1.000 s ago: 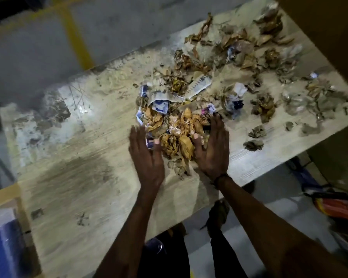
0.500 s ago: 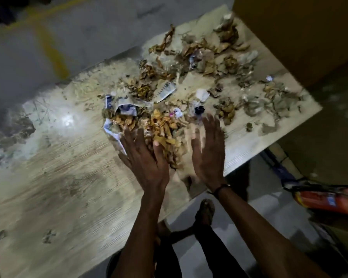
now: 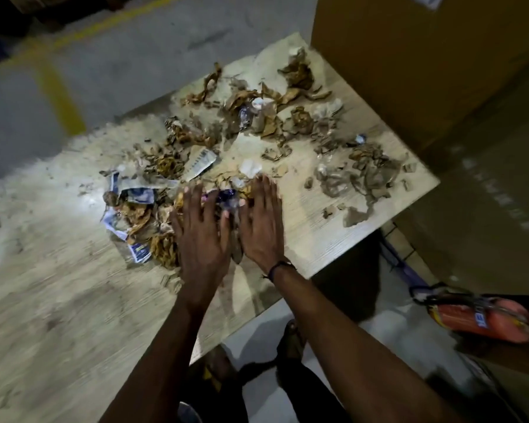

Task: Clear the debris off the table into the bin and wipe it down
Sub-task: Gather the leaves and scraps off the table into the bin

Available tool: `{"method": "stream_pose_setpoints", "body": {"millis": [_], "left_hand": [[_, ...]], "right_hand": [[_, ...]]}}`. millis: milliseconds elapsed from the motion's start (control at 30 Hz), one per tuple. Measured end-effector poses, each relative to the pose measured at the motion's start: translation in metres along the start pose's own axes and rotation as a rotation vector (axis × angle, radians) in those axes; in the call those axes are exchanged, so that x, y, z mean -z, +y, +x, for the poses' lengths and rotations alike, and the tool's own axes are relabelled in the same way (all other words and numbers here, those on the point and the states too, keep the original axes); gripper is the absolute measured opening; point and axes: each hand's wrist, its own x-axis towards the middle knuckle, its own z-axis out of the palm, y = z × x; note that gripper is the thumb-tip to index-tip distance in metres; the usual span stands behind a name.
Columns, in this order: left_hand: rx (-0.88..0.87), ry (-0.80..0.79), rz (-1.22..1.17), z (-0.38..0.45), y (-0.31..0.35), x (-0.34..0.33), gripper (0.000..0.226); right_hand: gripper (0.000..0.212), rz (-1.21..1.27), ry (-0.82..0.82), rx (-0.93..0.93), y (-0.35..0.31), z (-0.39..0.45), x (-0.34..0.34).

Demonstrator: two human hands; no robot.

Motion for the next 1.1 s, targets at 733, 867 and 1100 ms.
{"method": "stream_pose_setpoints", "body": {"millis": [733,867,1100], "left_hand": [[-0.316,-0.436,0.287,0.084,0.026,-0.044,0.053],[-0.249,-0.393,0.25,0.089,0.037,-0.029,0.057],[-0.443,-0.467,0.068,0.093,0.086,-0.043,0.067]], "right_hand": [[0.055,-0.164,-0.016,-0.049,0.075,0.042,0.043],[0.056,0.002,0.029,-0.034,0.062,0.03,0.057],[0.056,-0.151,0.355,-0.22,0.132,0.06,0.144]]}}
